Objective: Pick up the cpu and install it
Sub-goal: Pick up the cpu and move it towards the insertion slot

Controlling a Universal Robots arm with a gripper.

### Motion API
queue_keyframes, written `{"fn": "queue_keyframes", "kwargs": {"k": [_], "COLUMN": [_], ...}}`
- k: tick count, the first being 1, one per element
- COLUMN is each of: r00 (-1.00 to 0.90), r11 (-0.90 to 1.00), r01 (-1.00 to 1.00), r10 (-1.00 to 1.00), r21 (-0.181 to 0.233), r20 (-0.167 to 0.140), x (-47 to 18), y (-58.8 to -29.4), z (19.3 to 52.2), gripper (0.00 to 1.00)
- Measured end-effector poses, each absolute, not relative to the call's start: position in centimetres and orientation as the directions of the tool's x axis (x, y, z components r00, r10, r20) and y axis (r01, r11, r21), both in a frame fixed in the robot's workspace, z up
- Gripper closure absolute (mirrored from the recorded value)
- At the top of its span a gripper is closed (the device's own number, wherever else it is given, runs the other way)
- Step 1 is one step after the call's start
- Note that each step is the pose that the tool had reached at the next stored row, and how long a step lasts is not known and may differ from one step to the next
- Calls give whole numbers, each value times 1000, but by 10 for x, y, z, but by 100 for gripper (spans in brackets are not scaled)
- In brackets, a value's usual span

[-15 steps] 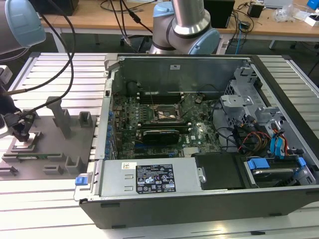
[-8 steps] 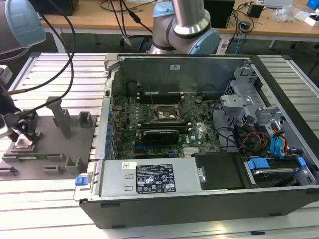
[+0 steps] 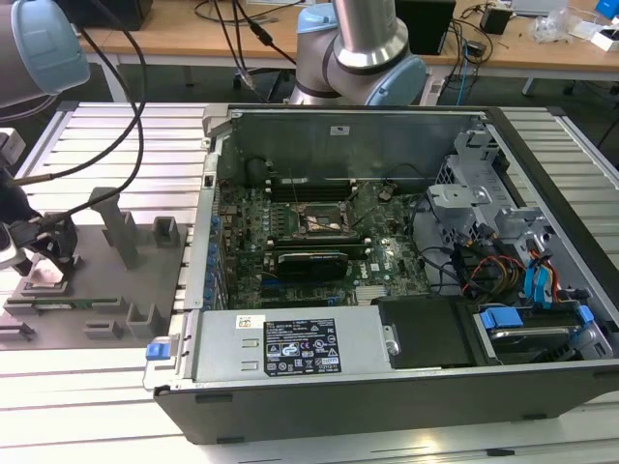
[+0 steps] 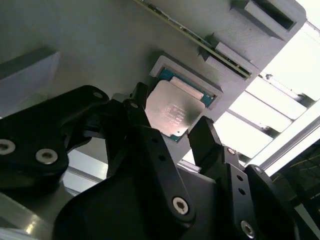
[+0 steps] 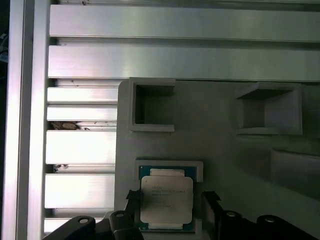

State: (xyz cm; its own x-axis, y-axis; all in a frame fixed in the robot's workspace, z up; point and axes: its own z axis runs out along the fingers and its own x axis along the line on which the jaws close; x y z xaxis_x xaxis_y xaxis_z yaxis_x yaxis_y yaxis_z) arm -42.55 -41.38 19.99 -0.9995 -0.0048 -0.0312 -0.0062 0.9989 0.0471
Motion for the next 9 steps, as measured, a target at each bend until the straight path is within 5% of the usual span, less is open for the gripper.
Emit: {"fn": "queue_keyframes", "kwargs": {"k": [9], "r00": [-999], "r11": [999], "r01": [-8], "r10": [-6], "r21": [47], "r20": [-31], "x": [-428], "y": [-412], "z": [192], "gripper": [40]}}
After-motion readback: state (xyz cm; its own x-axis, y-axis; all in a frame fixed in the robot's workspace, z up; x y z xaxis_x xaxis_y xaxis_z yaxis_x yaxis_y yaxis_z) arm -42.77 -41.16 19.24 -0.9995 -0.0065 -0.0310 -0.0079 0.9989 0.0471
